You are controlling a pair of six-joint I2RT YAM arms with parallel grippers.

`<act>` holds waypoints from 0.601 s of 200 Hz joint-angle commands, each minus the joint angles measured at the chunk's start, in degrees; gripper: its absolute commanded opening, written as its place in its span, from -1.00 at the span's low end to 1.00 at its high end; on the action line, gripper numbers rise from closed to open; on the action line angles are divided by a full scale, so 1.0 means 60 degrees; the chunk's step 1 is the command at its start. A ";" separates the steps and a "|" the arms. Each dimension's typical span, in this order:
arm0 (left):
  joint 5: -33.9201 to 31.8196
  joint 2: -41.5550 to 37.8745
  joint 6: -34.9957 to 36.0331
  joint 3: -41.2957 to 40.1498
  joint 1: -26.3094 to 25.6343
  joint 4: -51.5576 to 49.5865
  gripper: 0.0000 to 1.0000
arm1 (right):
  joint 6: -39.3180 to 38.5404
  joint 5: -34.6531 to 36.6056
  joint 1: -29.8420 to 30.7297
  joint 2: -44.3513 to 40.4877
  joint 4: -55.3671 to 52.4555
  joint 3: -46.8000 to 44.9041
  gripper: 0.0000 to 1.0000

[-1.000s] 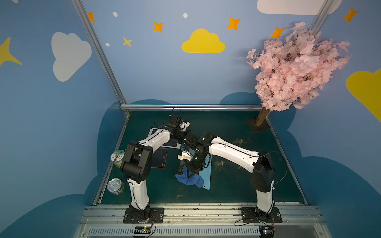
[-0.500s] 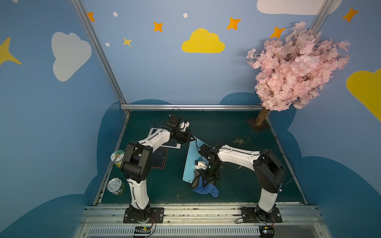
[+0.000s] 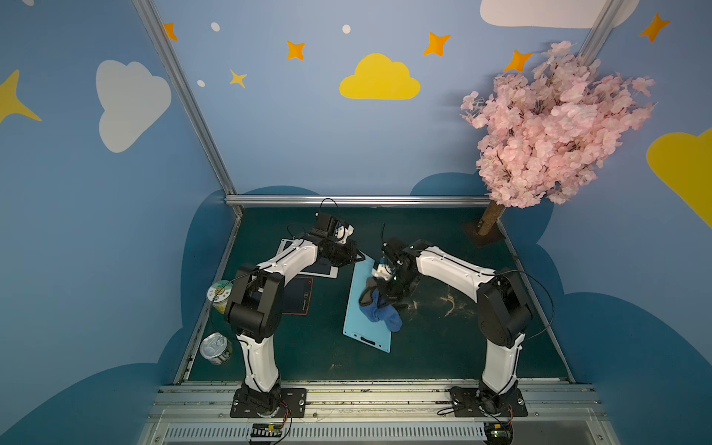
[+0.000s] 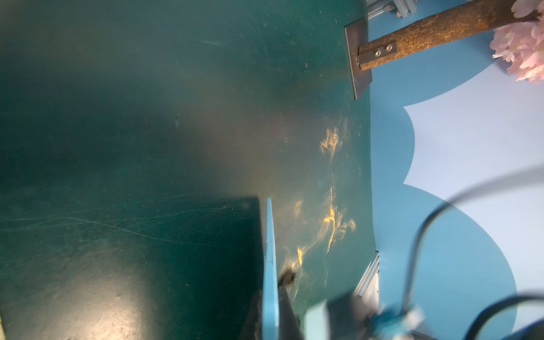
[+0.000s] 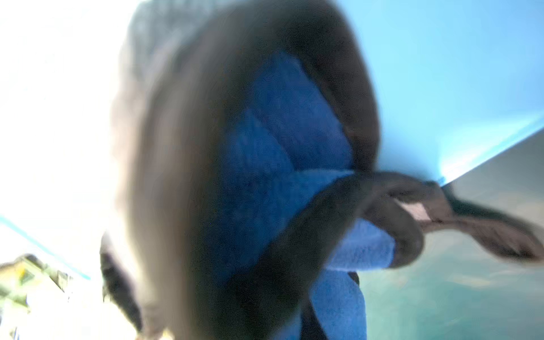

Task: Wipe the drawing tablet
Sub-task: Wipe the dirt from the drawing tablet.

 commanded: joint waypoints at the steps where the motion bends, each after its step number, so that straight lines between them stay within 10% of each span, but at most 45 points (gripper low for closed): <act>1: 0.0109 -0.0399 0.0124 0.0138 -0.0022 -0.0007 -0.95 | 0.0370 0.0282 -0.0512 0.0669 0.0155 0.1285 -1.00; 49: 0.0041 -0.0372 0.0208 0.0179 -0.0014 -0.0114 -0.95 | 0.0370 -0.0732 -0.0231 0.1181 -0.0663 0.3357 -1.00; 120: 0.0134 -0.0305 0.0068 0.0208 0.0226 -0.0012 -0.95 | 0.0214 -0.0938 0.1303 -0.1053 0.0704 -0.1293 -1.00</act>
